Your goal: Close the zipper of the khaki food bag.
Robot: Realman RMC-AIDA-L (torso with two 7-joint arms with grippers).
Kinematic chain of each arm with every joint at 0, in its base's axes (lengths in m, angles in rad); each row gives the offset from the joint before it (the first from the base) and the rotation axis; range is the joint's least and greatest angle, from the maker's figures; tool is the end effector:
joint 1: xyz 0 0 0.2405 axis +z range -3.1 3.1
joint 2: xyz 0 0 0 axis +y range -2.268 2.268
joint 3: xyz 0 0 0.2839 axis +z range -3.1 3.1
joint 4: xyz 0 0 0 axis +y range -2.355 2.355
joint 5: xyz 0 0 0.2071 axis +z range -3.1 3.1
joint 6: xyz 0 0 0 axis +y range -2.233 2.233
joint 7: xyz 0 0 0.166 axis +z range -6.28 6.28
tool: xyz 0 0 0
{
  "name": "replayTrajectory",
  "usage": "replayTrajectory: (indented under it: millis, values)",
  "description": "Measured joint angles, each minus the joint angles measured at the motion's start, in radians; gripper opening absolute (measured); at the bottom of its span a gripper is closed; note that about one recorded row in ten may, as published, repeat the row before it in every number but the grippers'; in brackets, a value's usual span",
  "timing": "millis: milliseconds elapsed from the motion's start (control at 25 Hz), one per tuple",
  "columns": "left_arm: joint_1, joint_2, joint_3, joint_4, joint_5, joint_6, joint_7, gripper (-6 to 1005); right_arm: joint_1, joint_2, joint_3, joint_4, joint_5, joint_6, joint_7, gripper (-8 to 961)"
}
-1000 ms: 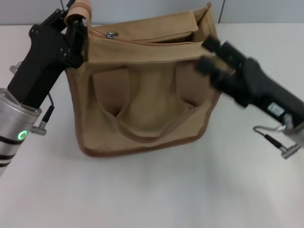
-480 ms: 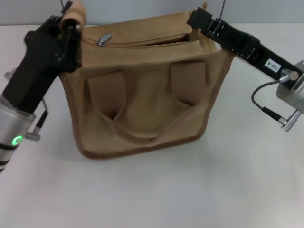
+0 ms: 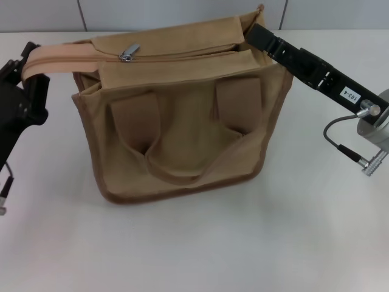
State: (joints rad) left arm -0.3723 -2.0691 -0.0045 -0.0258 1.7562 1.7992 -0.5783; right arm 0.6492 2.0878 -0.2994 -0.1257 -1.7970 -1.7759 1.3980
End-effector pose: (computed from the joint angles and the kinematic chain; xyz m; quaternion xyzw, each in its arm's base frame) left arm -0.2976 0.2870 -0.0052 -0.7009 -0.1672 -0.5408 0.4340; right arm 0.2061 0.3410 -0.0397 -0.7554 0.3311 0.5645 0.0330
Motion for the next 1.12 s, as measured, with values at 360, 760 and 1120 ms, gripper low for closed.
replayTrajectory:
  millis: [360,760,1120]
  values:
    - [0.022,0.002,0.011,0.176,0.063,-0.105,-0.124,188,0.0,0.0,-0.001,0.001,-0.003,0.004,-0.009,835]
    - [0.018,0.001,0.008,0.208,0.135,-0.111,-0.141,662,-0.001,0.0,-0.001,0.012,-0.005,0.013,-0.034,835]
    - [-0.003,-0.004,0.003,0.208,0.133,-0.044,-0.151,732,-0.007,0.0,-0.001,0.012,-0.005,0.036,-0.037,835]
